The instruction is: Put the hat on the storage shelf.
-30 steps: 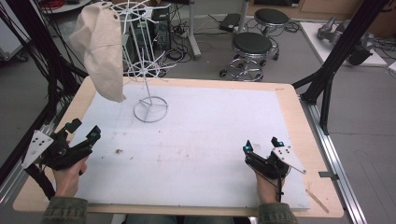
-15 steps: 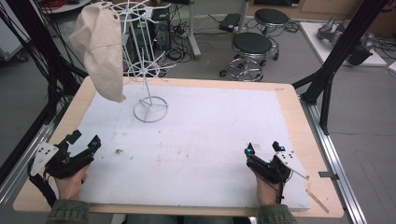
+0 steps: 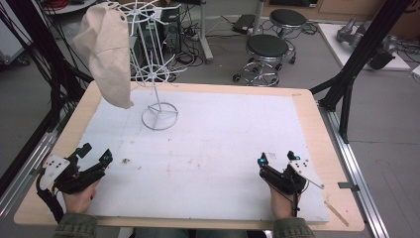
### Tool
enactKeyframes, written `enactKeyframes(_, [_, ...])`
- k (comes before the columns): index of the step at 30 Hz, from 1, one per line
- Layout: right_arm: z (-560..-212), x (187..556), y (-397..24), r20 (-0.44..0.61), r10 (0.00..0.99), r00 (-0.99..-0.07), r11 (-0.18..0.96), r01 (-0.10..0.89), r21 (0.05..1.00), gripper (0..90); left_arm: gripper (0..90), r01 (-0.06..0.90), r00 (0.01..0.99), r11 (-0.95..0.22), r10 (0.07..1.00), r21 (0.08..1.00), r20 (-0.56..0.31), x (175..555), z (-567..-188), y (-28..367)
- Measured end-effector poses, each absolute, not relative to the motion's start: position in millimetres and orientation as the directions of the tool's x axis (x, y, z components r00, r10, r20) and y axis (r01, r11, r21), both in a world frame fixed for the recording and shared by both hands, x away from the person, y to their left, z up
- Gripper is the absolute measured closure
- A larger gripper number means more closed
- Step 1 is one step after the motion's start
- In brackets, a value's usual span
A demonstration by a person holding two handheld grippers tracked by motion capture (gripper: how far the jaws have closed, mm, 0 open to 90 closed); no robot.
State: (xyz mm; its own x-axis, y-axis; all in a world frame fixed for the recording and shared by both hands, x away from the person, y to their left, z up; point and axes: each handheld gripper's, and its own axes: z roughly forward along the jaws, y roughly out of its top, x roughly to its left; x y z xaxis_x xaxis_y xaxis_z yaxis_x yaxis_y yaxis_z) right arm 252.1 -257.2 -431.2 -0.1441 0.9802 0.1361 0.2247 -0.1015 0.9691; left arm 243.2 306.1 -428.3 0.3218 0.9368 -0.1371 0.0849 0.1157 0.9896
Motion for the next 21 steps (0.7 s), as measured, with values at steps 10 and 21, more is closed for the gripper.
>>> enactKeyframes(10, [-432.6,254.5,-256.6,0.137,0.979,-0.153,-0.097,0.243,0.965,5.9,22.8,0.082,0.316,0.121,0.938,0.989,-0.141,242.5,-428.9,307.4])
enactKeyframes(21, [-432.9,255.5,-256.9,0.133,0.979,-0.157,-0.092,0.244,0.965,5.9,22.8,0.081,0.324,0.121,0.935,0.989,-0.141,243.1,-429.0,306.3])
